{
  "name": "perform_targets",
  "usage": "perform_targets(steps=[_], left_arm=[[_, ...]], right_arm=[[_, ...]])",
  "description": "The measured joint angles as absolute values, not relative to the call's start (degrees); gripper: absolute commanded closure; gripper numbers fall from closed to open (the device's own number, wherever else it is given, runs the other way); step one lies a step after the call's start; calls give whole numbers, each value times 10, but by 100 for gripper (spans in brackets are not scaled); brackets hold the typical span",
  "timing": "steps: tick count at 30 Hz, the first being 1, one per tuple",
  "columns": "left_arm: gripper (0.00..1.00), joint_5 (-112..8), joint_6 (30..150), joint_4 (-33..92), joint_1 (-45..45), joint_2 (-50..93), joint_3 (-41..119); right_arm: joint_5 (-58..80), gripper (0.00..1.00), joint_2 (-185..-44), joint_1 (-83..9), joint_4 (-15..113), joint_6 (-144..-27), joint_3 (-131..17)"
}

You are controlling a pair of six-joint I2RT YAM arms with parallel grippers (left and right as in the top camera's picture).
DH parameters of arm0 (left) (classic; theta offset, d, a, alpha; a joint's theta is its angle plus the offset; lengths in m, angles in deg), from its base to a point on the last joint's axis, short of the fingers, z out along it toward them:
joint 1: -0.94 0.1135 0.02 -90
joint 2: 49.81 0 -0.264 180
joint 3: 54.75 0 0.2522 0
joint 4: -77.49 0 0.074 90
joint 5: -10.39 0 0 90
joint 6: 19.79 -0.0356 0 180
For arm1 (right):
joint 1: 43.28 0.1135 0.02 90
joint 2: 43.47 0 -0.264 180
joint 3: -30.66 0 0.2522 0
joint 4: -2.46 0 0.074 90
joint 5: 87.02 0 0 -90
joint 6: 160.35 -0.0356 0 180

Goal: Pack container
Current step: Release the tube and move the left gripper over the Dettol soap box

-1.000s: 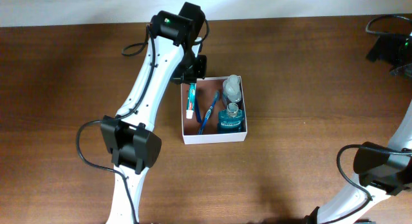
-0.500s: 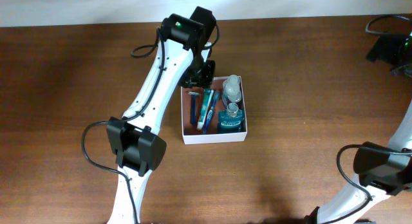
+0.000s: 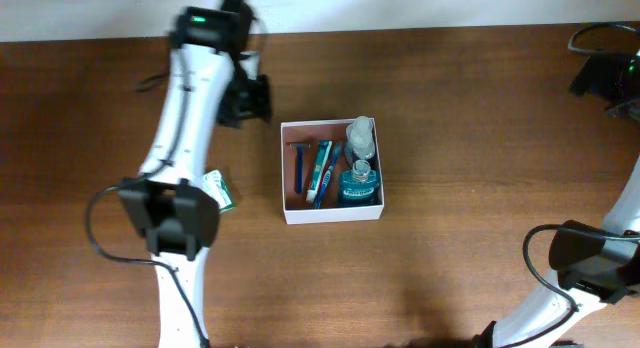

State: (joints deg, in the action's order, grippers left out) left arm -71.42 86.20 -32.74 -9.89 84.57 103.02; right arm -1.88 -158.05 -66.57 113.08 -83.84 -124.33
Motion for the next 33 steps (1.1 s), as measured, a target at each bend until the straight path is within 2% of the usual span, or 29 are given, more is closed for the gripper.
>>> perform_targets(steps=[2, 10, 11, 14, 20, 25, 33], left_arm=[[17, -711, 862, -327, -71, 846, 1030], [13, -710, 867, -327, -10, 846, 1030], [8, -710, 867, -327, -6, 846, 1030], [4, -710, 867, -328, 0, 846, 1020], [2, -712, 866, -327, -1, 846, 949], [7, -723, 864, -328, 0, 846, 844], [6, -729, 864, -328, 0, 846, 751]], right_arm=[[-19, 1, -1581, -666, 1131, -839, -1243], [-19, 1, -1581, -666, 1131, -839, -1243], [-19, 1, -1581, -666, 1131, -839, -1243], [-19, 1, -1581, -666, 1131, -838, -1243], [-19, 1, -1581, -666, 1131, -839, -1243], [-19, 1, -1581, -666, 1131, -838, -1243], [-19, 1, -1581, -666, 1131, -839, -1243]])
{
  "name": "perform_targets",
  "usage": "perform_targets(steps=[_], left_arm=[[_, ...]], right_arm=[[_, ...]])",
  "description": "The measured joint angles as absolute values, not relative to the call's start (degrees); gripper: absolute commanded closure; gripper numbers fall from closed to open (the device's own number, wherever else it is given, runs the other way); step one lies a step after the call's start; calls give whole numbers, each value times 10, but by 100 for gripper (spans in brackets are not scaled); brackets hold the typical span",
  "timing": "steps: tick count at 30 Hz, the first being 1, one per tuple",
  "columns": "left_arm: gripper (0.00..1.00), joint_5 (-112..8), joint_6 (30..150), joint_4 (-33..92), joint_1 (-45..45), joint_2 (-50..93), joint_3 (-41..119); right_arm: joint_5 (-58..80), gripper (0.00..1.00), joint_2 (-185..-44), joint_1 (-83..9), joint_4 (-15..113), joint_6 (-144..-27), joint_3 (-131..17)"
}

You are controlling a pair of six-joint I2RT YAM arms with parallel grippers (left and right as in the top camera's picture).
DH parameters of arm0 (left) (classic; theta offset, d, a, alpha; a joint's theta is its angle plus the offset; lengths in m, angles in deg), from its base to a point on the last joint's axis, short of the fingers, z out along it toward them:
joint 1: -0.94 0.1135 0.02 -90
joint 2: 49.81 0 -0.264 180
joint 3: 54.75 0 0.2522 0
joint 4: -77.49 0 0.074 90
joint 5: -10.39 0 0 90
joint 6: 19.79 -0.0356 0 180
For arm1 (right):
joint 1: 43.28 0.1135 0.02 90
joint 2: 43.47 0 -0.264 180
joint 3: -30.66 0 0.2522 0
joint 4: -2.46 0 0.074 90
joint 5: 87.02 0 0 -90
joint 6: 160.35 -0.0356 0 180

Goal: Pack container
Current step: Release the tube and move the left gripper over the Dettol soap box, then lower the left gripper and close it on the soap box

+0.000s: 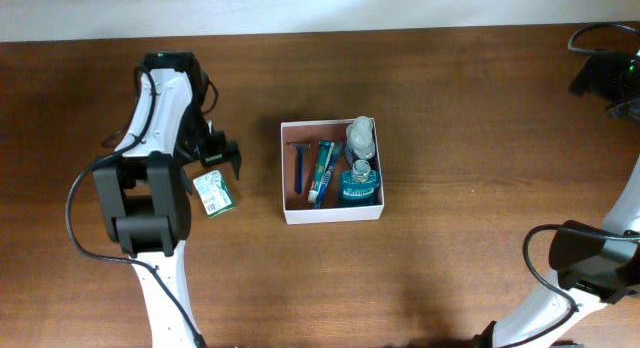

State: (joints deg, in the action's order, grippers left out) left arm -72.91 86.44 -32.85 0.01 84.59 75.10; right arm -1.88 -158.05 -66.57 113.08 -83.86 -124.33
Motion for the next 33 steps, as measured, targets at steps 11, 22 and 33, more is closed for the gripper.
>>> perform_targets(steps=[11, 22, 33], left_arm=[[7, -747, 864, -275, 0, 846, 698], [7, -752, 864, -200, 0, 846, 661], [7, -752, 865, -191, 0, 846, 626]], right_arm=[[-19, 1, -1581, -666, 1131, -838, -1243], [-19, 1, -1581, -666, 1131, -839, -1243], [-19, 1, -1581, -666, 1131, -839, -1243]])
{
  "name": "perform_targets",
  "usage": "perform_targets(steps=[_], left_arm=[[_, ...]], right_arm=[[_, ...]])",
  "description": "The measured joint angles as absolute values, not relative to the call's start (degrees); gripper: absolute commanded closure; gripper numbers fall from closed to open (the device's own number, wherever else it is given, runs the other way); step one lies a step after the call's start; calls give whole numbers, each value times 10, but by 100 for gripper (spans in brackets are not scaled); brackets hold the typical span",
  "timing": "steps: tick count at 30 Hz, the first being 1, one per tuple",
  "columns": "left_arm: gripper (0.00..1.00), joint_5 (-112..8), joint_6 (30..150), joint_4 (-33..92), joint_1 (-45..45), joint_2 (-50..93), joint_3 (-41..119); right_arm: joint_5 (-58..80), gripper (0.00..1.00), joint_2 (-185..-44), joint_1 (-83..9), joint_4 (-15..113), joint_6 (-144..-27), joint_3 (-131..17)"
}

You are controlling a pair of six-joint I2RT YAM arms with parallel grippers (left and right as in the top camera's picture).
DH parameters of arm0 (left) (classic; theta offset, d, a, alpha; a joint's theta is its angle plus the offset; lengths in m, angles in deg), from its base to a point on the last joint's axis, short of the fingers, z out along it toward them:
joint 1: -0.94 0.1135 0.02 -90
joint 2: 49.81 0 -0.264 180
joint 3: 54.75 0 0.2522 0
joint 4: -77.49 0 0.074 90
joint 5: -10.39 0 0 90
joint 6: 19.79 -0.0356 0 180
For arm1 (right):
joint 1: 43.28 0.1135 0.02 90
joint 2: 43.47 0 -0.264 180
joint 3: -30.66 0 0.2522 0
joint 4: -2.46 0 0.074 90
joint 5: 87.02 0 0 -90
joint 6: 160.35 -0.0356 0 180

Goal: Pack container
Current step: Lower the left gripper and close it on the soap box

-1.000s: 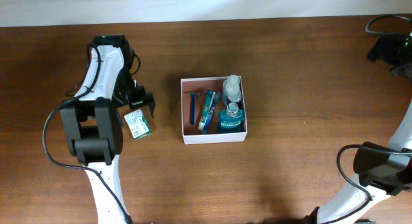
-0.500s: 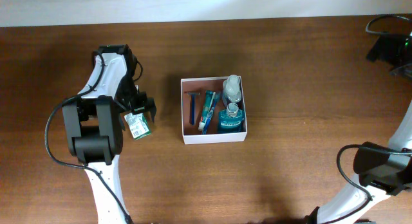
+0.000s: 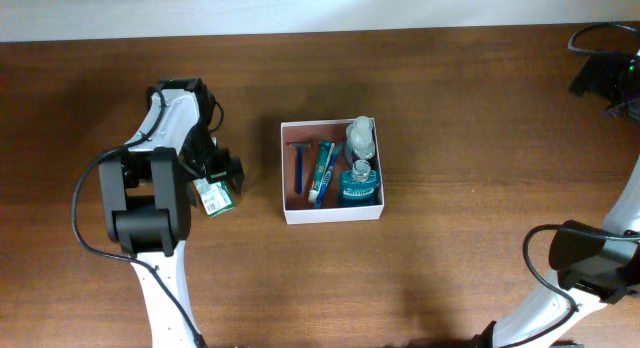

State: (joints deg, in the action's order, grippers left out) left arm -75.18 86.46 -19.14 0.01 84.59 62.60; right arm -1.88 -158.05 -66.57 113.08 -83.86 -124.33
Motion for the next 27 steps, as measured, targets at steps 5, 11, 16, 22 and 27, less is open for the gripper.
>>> perform_targets(steps=[5, 11, 16, 22, 27], left_arm=[[11, -752, 865, -191, 0, 846, 624], [31, -752, 865, -183, 0, 846, 624], [53, -754, 867, -180, 0, 846, 624], [62, -754, 865, -181, 0, 845, 624], [71, -755, 865, -181, 0, 845, 624]], right_arm=[[-19, 1, -1581, -666, 1131, -839, -1243], [-19, 1, -1581, -666, 1131, -839, -1243], [-19, 1, -1581, -666, 1131, -839, -1243], [-19, 1, -1581, -666, 1131, -839, -1243], [-19, 1, -1581, -666, 1131, -839, -1243]])
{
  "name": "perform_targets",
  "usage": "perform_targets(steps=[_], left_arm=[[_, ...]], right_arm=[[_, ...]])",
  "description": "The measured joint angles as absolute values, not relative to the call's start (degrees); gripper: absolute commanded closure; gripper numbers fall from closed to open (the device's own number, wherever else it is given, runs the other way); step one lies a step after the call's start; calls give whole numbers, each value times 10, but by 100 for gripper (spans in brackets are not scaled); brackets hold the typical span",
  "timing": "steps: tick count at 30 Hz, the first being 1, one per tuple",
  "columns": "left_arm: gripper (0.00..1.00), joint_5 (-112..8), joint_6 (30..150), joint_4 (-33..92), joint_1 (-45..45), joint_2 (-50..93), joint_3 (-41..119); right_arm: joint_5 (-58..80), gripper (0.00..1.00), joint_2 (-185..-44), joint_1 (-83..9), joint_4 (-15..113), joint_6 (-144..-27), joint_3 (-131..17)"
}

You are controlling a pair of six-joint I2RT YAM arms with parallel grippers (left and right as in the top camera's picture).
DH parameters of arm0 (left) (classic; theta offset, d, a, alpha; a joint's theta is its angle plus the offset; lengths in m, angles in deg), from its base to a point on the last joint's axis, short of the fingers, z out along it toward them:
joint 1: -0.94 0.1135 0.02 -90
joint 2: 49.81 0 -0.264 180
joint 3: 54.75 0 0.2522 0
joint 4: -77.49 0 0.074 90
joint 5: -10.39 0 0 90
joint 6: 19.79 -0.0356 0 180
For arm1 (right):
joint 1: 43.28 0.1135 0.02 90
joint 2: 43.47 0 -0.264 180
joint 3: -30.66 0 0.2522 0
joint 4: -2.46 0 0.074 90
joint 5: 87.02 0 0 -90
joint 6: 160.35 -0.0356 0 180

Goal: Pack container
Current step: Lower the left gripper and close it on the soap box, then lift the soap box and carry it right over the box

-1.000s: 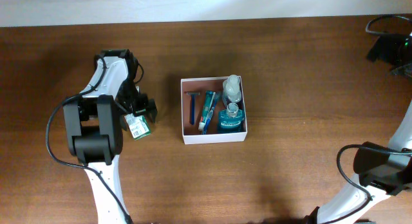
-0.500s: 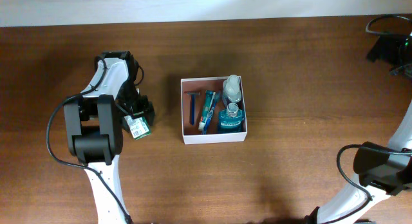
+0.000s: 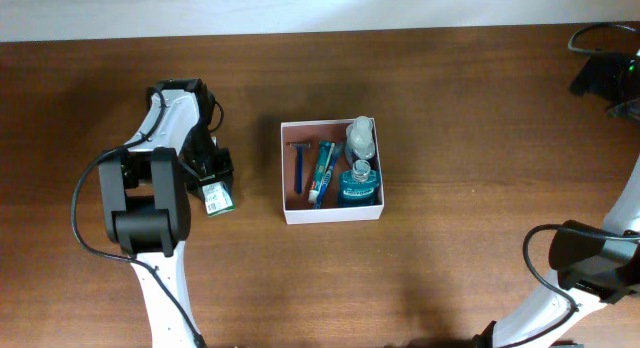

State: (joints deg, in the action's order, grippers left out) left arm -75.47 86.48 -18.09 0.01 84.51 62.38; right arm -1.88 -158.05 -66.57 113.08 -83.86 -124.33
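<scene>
A white open box (image 3: pixel 332 216) sits mid-table holding a blue razor (image 3: pixel 297 168), a toothpaste tube (image 3: pixel 322 172), a clear bottle (image 3: pixel 361 136) and a blue bottle (image 3: pixel 359 183). Left of it lies a small green-and-white packet (image 3: pixel 217 197). My left gripper (image 3: pixel 212 176) is down on the packet's upper end, its black fingers close either side; the overhead view does not settle whether they grip it. My right gripper (image 3: pixel 600 80) is parked at the far right edge, its fingers not discernible.
The left arm's black joint housing (image 3: pixel 148 203) stands just left of the packet. A pale wall strip (image 3: pixel 300 8) runs along the table's far edge. The right arm's link (image 3: pixel 590 258) curves up at the lower right.
My left gripper's fingers have drawn in closer around the packet's upper end. The packet has shifted a little toward upright. The right arm and box are unchanged.
The left gripper was first up by the box's upper-left corner, away from the packet. It then stood over the packet to the left, lowered onto it with fingers spread, and now sits narrowed on it.
</scene>
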Motion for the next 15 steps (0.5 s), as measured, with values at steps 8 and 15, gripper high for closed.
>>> perform_targets(steps=[8, 15], left_arm=[[75, -763, 865, -212, 0, 847, 636], [76, -769, 867, -283, 0, 847, 775]], right_arm=[[-19, 1, -1581, -666, 1131, -839, -1243], [-19, 1, -1581, -666, 1131, -839, -1243]])
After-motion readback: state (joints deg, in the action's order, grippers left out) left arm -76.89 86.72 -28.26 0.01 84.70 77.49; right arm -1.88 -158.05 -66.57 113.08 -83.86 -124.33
